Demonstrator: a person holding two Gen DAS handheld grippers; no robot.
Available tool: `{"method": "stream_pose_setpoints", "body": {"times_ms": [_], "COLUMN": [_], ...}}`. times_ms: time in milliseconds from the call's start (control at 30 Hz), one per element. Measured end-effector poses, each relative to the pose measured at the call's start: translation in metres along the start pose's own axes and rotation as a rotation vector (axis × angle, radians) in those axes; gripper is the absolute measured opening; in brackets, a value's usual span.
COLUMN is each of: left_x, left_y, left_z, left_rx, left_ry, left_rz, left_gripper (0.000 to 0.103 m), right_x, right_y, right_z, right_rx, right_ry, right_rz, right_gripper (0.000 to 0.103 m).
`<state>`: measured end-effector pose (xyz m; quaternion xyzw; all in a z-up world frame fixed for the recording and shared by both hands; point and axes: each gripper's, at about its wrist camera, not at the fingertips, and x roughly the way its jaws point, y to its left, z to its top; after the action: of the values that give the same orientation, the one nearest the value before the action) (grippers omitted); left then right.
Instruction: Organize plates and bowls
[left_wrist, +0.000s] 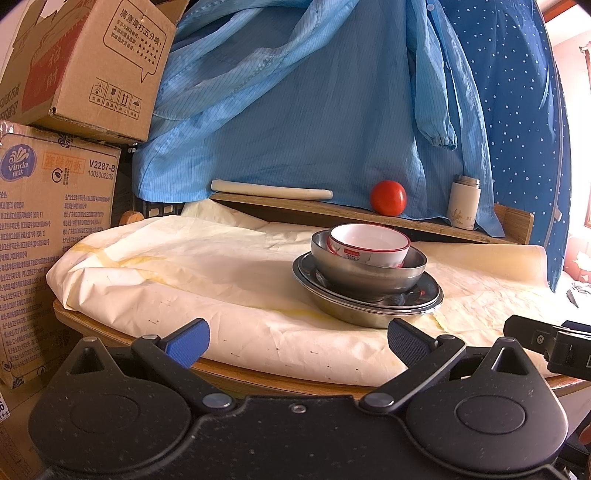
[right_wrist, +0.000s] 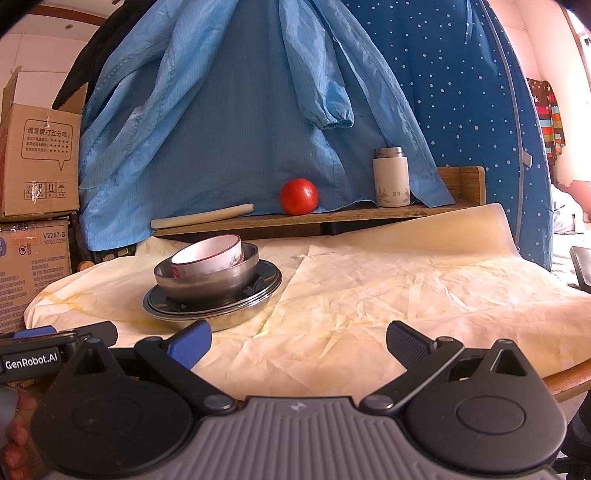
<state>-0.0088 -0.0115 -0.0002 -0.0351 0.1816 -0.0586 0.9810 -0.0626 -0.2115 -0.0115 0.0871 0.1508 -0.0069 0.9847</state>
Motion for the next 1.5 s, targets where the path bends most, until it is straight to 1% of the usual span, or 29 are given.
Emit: {"method": "stream_pose_setpoints", "body": {"times_ms": [667, 933, 1133, 1500], "left_x": [0.0, -0.0038, -0.0051, -0.0049], "left_y": [-0.0002, 0.0018, 0.0032, 0.0034], "left_z": [-0.0004, -0.0008, 0.0014, 0.0017], "left_rx": [0.0, -0.01, -0.014, -0.011], "left_ry": [0.001, 0.002, -0.012, -0.007], "left_rz": [-0.001, -0.016, 0.006, 0.002], "left_gripper": [0.102, 0.102, 0.102, 0.102], "right_x": [-0.0003, -0.0003, -0.0001, 0.0], "right_y": [0.0, -0.0001, 0.0, -0.0004], "right_z": [0.0002, 0.0002, 0.0001, 0.0002], "right_rx": [0.0, -0.001, 0.0, 0.0], "right_ry": [0.0, 0.0, 0.001, 0.001], "right_rz": [-0.001, -0.001, -0.001, -0.001], "right_gripper": [0.103, 0.103, 0.103, 0.103]}}
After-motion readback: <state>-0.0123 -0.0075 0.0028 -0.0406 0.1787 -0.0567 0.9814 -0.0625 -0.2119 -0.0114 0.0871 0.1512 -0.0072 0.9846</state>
